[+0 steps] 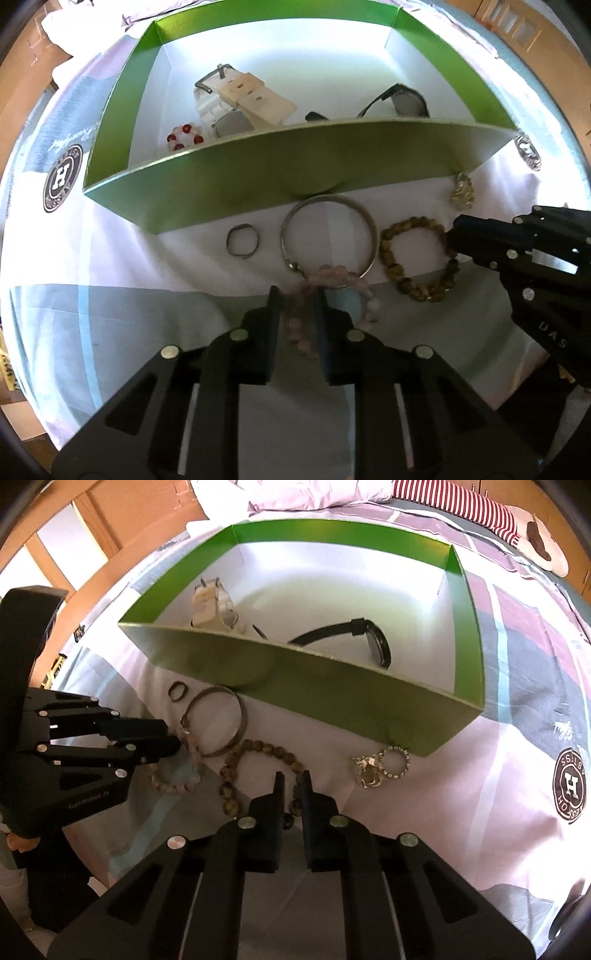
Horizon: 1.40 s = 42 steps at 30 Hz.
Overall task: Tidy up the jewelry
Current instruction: 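Grasp the pink bead bracelet with the left tool while the right tool grasps the brown bead bracelet, then carry both bracelets over the box, lower them and open both tools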
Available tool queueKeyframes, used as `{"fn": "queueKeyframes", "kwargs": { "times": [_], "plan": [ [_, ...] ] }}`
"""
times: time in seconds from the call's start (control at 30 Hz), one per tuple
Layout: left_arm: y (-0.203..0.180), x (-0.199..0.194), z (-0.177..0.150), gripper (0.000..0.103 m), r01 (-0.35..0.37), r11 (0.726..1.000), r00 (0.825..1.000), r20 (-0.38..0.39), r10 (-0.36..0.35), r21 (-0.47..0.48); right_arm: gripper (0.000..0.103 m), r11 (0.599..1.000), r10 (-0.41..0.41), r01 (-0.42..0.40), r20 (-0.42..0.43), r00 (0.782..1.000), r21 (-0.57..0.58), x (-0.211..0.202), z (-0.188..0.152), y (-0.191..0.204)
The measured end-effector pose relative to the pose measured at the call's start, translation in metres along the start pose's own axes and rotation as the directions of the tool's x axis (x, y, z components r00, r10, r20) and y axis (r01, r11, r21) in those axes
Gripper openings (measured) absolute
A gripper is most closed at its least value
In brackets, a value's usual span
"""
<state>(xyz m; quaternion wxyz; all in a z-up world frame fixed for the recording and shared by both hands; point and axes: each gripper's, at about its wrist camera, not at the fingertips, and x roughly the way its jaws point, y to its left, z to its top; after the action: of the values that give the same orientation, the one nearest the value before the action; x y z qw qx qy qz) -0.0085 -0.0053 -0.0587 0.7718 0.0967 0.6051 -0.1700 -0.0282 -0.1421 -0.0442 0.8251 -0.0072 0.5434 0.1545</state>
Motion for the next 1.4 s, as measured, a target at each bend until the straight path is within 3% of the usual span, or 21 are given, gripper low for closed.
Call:
{"fn": "queueKeyframes", "kwargs": {
  "times": [0.1,0.2,0.23,0.4,0.43,0.53,0.57,0.63,0.8,0.9,1.03,1.17,1.3,1.4],
  "plan": [
    [0.004,-0.004,0.002,0.02,0.028,1.0,1.0,0.005,-0.027,-0.015,0.013,1.0,-0.02,0.021,-0.027,0.999,0.024,0.005,-0.003,-0.006],
    [-0.001,-0.001,0.002,0.027,0.011,1.0,1.0,-0.001,-0.011,0.003,0.035,0.998,-0.044,0.045,-0.038,0.998,0.036,0.01,-0.005,-0.01],
    [-0.005,0.0,0.002,0.027,0.005,1.0,1.0,-0.005,-0.005,0.015,0.038,0.998,-0.05,0.051,-0.039,0.998,0.034,0.011,-0.005,-0.01],
    [-0.018,0.004,-0.007,0.027,-0.013,0.999,1.0,-0.007,0.013,0.05,0.039,0.996,-0.084,0.084,-0.036,0.996,-0.004,0.017,-0.006,-0.003],
    [-0.019,0.005,-0.008,0.026,-0.02,0.998,1.0,-0.006,0.021,0.055,0.039,0.996,-0.091,0.091,-0.033,0.995,-0.013,0.017,-0.005,-0.001],
    [-0.019,0.005,-0.008,0.008,-0.013,0.998,1.0,-0.006,0.014,0.055,0.036,0.994,-0.103,0.102,-0.026,0.994,-0.035,0.017,-0.004,0.003],
    [-0.019,0.003,-0.008,0.008,-0.005,0.999,1.0,-0.005,0.005,0.05,0.032,0.995,-0.096,0.095,-0.024,0.995,-0.042,0.016,-0.004,0.005],
    [-0.019,0.001,-0.007,0.008,-0.009,0.998,1.0,0.0,0.009,0.055,0.012,0.997,-0.066,0.065,-0.027,0.997,-0.046,0.014,-0.004,0.006],
    [-0.01,-0.023,-0.006,0.008,0.022,0.999,0.998,0.062,-0.025,0.046,0.01,0.998,0.003,-0.001,0.026,1.0,-0.061,-0.005,0.0,0.009],
    [-0.003,-0.046,-0.004,0.008,0.067,0.997,0.99,0.124,-0.071,0.04,0.01,0.997,0.066,-0.06,0.101,0.993,-0.057,-0.029,0.002,0.007],
    [0.007,-0.078,-0.006,0.008,0.11,0.993,0.971,0.208,-0.116,0.037,0.01,0.991,0.131,-0.121,0.22,0.967,-0.057,-0.058,0.004,0.006],
    [0.02,-0.102,0.002,0.008,0.148,0.988,0.946,0.286,-0.152,0.034,0.01,0.986,0.164,-0.159,0.379,0.911,-0.045,-0.09,0.002,0.0],
    [0.025,-0.13,0.011,0.008,0.153,0.988,0.918,0.365,-0.155,0.034,0.01,0.992,0.117,-0.126,0.511,0.851,-0.017,-0.111,0.023,-0.006],
    [0.018,-0.139,0.036,0.008,0.104,0.994,0.906,0.411,-0.105,0.025,0.01,0.996,0.068,-0.085,0.534,0.843,0.008,-0.108,0.042,-0.018]
  ]
}}
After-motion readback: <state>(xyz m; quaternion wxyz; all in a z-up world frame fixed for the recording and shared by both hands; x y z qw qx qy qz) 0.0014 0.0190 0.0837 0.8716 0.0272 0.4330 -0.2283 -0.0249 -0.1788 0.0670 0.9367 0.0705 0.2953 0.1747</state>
